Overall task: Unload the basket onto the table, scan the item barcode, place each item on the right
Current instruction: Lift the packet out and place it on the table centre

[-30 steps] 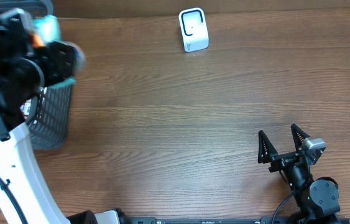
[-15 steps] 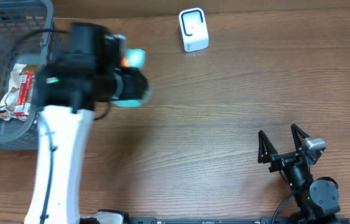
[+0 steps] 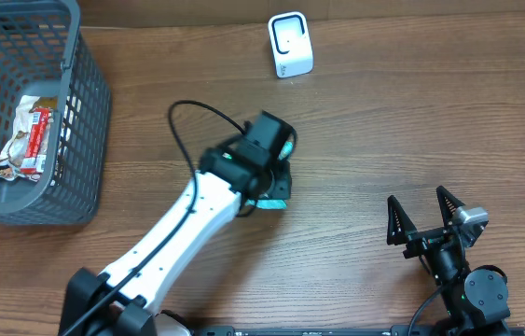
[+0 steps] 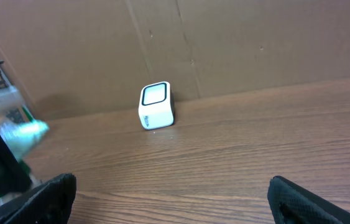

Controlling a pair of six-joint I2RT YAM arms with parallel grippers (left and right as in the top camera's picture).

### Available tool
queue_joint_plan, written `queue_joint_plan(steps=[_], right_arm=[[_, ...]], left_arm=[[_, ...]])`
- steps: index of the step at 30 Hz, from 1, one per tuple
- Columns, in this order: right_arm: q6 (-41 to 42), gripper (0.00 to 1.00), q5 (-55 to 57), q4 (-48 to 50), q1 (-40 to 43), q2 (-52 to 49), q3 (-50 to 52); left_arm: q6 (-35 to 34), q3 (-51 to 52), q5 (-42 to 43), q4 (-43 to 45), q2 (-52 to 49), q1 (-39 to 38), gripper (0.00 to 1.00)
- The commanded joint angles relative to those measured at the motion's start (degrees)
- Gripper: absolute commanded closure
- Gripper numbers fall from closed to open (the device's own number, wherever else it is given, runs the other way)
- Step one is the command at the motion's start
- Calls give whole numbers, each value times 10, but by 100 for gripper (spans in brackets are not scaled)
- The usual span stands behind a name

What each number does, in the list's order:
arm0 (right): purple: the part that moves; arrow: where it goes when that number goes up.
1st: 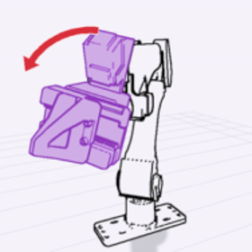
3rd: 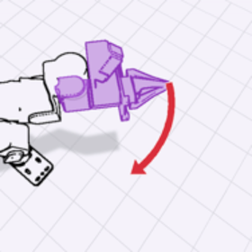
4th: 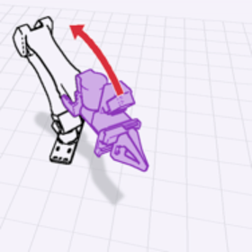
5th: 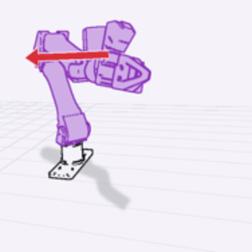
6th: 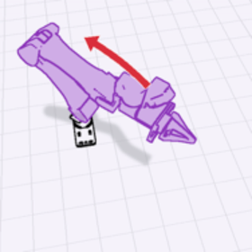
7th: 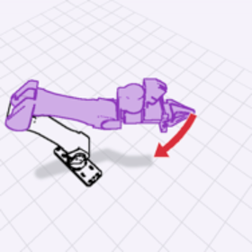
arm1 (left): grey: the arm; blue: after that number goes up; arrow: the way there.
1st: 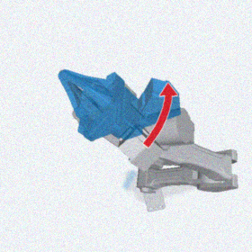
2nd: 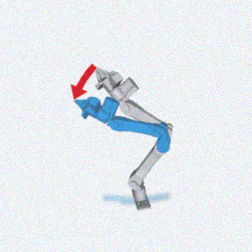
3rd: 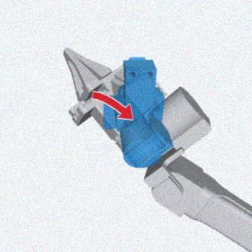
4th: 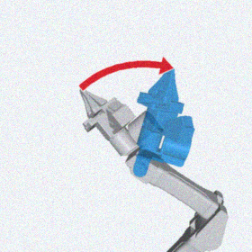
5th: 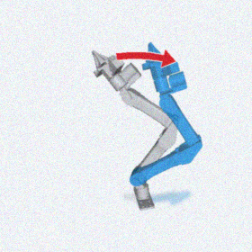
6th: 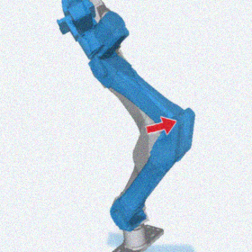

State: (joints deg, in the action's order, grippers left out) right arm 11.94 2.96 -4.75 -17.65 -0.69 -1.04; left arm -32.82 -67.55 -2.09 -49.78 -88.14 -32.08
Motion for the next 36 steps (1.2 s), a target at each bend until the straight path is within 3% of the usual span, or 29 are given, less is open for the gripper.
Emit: queue_joint_plan(steps=[1, 12, 15, 18, 22, 25, 36], right_arm=[[-2, 0, -1, 2, 2, 3, 6], [-2, 0, -1, 2, 2, 3, 6], [-2, 0, -1, 2, 2, 3, 6], [-2, 0, -1, 2, 2, 3, 6], [-2, 0, -1, 2, 2, 3, 6], [-2, 0, -1, 2, 2, 3, 6], [-2, 0, -1, 2, 2, 3, 6]], left_arm=[[-58, 10, -61, 32, -18, -33, 85], [-82, 10, -73, 63, -113, -66, 83], [-85, 10, -68, 69, -124, -66, 77], [-85, 10, -58, 70, -124, -66, 59], [-83, 10, -58, 70, -124, -66, 22], [-83, 9, -58, 69, -123, -65, 0], [-55, -97, -58, -17, -115, -65, 0]])
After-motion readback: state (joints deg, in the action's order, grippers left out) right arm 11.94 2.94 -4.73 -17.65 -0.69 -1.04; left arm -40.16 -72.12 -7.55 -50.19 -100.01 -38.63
